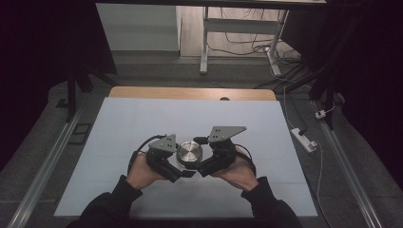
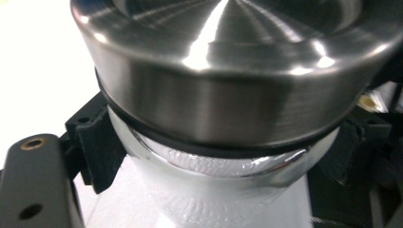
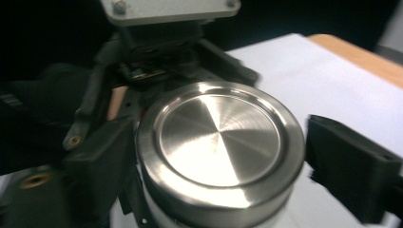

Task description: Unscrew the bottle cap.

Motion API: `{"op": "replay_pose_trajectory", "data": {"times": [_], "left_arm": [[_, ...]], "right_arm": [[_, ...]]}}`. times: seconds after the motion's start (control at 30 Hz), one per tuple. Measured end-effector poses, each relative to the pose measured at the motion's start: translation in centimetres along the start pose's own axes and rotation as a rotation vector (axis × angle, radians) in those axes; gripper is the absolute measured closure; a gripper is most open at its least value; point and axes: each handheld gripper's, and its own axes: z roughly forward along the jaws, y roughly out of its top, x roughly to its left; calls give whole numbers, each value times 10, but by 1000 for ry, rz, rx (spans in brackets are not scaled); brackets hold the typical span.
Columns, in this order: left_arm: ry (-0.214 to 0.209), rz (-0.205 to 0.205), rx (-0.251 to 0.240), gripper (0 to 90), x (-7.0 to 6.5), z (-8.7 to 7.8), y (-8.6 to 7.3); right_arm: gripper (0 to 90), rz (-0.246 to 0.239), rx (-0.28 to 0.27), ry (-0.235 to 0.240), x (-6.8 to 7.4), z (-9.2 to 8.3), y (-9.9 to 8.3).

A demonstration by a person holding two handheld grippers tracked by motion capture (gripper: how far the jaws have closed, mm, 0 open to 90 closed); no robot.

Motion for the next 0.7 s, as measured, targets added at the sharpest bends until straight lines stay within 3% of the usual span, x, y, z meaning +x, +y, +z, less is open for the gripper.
{"op": "replay_pose_trajectory", "data": {"times": [0.03, 0.07, 0.1, 0.13, 0.17, 0.2, 0.23, 0.3, 0.4, 0.53, 0.7], "left_arm": [[0, 0, 0, 153, 0, 0, 0], [63, -39, 13, 153, -1, 1, 1], [63, -39, 13, 153, -1, 1, 1], [118, -70, 22, 154, -3, 4, 2], [118, -70, 22, 153, -3, 4, 2], [146, -98, 19, 154, -5, 6, 4], [146, -98, 19, 153, -5, 6, 4], [183, -112, 24, 153, -9, 8, 7], [197, -122, 23, 154, -13, 9, 9], [199, -123, 16, 154, -14, 9, 10], [144, -93, 6, 153, -11, 6, 8]], "right_arm": [[61, -1, -1, -39, 2, -1, 1], [49, 0, -3, -74, 4, -2, 2], [44, 9, -1, -105, 6, -1, 3], [34, 17, 4, -136, 9, 1, 4], [34, 17, 4, -136, 9, 1, 4], [49, 22, 6, -209, 14, 4, 4], [49, 22, 6, -209, 14, 4, 4], [70, 69, -11, -259, 16, 8, 2], [105, 99, -28, -273, 14, 10, -2], [177, 111, -46, -248, 13, 12, -5], [181, 84, -34, -222, 13, 10, -4]]}}
